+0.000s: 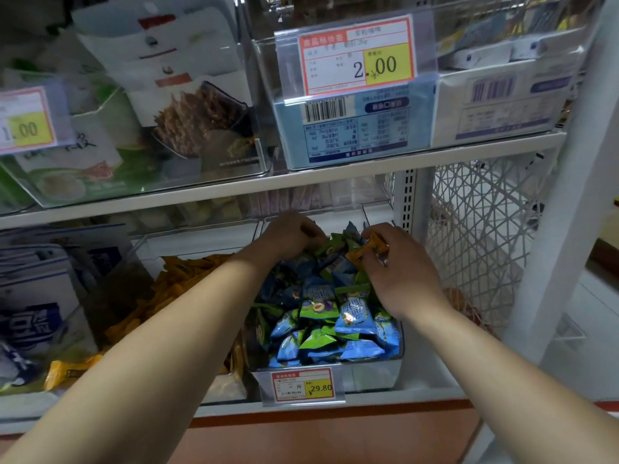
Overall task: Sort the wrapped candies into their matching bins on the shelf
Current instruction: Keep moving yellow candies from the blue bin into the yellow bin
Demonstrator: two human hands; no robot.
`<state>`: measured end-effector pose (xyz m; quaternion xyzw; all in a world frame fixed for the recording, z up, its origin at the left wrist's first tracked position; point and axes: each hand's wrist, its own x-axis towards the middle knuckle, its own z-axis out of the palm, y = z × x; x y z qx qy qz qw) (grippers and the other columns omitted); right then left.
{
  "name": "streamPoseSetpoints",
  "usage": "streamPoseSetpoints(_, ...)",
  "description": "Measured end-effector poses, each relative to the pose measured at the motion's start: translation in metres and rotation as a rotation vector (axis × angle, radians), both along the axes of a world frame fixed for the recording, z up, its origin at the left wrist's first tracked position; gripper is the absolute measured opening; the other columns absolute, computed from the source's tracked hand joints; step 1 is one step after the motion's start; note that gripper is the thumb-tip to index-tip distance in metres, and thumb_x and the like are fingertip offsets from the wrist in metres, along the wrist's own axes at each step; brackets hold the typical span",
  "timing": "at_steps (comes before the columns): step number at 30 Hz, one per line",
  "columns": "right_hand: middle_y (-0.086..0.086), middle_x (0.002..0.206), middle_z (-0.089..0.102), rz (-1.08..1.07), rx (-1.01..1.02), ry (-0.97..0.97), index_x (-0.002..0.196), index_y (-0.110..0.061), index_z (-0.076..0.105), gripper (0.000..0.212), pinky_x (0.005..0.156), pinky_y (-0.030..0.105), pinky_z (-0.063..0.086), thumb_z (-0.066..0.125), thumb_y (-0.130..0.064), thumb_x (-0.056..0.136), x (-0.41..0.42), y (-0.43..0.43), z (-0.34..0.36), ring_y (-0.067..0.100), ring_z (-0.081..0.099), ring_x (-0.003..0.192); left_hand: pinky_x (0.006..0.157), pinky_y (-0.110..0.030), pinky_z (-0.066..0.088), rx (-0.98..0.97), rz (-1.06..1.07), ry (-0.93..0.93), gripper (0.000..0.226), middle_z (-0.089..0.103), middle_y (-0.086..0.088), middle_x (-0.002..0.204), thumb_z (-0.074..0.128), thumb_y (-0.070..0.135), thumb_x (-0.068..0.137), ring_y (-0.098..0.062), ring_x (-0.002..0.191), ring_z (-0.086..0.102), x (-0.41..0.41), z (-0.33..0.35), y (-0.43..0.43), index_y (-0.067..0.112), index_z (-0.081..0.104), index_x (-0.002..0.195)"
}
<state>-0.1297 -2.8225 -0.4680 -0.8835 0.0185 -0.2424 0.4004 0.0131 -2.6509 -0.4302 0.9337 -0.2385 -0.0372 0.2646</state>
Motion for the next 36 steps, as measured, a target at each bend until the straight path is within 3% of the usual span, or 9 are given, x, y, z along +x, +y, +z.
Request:
streamPoseSetpoints(4,-0.003,0.108,0.059,-0.036,-0.129,-0.014,0.120,-0.029,0.056,0.024,0.082,0.042,0.048,0.053,-0.030,0.096,-0.003,0.003,0.005,0.023,0.052,0.103,0.092,-0.042,0.056,-0.430,0.110,-0.074,0.020,0.076,-0.004,0.093,0.076,0.028,0.087,-0.018,0.089,0.072,-0.020,0.008,0.014,0.014,0.078,0.101)
streamPoseSetpoints(8,0.003,0.109,0.059,-0.038,-0.183,-0.138,0.132,-0.023,0.057,0.034,0.086,0.043,0.044,0.051,-0.026,0.098,-0.012,0.012,0.017,0.026,0.051,0.106,0.083,-0.036,0.059,-0.586,0.145,-0.116,0.003,0.076,0.010,0.085,0.073,0.033,0.088,-0.012,0.082,0.072,-0.052,0.016,0.024,0.031,0.077,0.088)
streamPoseSetpoints(11,-0.004,0.108,0.057,0.087,0.096,-0.174,0.135,-0.030,0.055,0.035,0.086,0.033,0.045,0.051,-0.027,0.100,-0.019,0.029,0.033,0.016,0.054,0.103,0.069,-0.028,0.059,-0.777,0.226,0.044,0.007,0.075,0.011,0.082,0.075,0.027,0.088,-0.012,0.082,0.071,-0.081,0.019,0.033,0.034,0.075,0.087)
streamPoseSetpoints(14,-0.017,0.094,0.065,0.186,0.349,-0.152,0.115,-0.041,0.059,0.021,0.073,0.009,0.043,0.060,-0.032,0.096,-0.029,0.055,0.045,-0.005,0.059,0.090,0.066,-0.021,0.056,-1.002,0.230,0.276,0.008,0.076,0.001,0.091,0.072,0.020,0.089,-0.014,0.087,0.072,-0.114,0.018,0.054,0.024,0.079,0.092)
streamPoseSetpoints(19,-0.017,0.089,0.071,0.339,0.402,0.045,0.093,-0.032,0.068,0.011,0.079,0.024,0.050,0.058,-0.032,0.098,-0.039,0.094,0.046,-0.001,0.065,0.085,0.064,-0.019,0.055,-1.205,0.208,0.531,0.019,0.075,-0.004,0.094,0.067,0.022,0.092,-0.011,0.082,0.072,-0.147,0.020,0.089,0.011,0.072,0.107)
streamPoseSetpoints(24,-0.006,0.100,0.070,0.468,0.542,0.219,0.104,-0.035,0.067,0.018,0.068,0.035,0.061,0.051,-0.027,0.102,-0.047,0.143,0.058,0.014,0.070,0.087,0.066,-0.022,0.055,-1.235,0.226,0.449,0.035,0.075,-0.008,0.096,0.078,0.030,0.078,-0.016,0.085,0.073,-0.157,0.019,0.133,0.011,0.074,0.107)
streamPoseSetpoints(29,0.001,0.085,0.071,0.373,0.190,0.189,0.099,-0.021,0.071,0.022,0.070,0.041,0.056,0.056,-0.037,0.097,-0.015,0.188,0.064,0.020,0.067,0.077,0.068,-0.027,0.059,-1.054,0.428,0.166,0.024,0.075,-0.004,0.096,0.083,0.033,0.078,-0.021,0.091,0.073,-0.138,0.005,0.171,0.023,0.073,0.098)
streamPoseSetpoints(33,0.000,0.116,0.067,0.384,-0.181,0.231,0.117,-0.024,0.069,0.027,0.087,0.030,0.048,0.062,-0.036,0.094,0.025,0.216,0.066,0.021,0.061,0.106,0.081,-0.026,0.052,-0.698,0.549,-0.111,0.023,0.072,0.007,0.103,0.071,0.034,0.090,-0.013,0.098,0.068,-0.113,-0.014,0.206,0.024,0.071,0.110)
streamPoseSetpoints(36,0.002,0.150,0.045,0.388,-0.477,0.275,0.144,-0.026,0.048,0.055,0.109,0.031,0.035,0.062,-0.041,0.093,0.039,0.227,0.067,0.023,0.043,0.135,0.091,-0.023,0.045,-0.527,0.480,-0.087,0.040,0.066,0.003,0.125,0.063,0.029,0.096,-0.011,0.111,0.060,-0.104,-0.018,0.225,0.025,0.058,0.136)
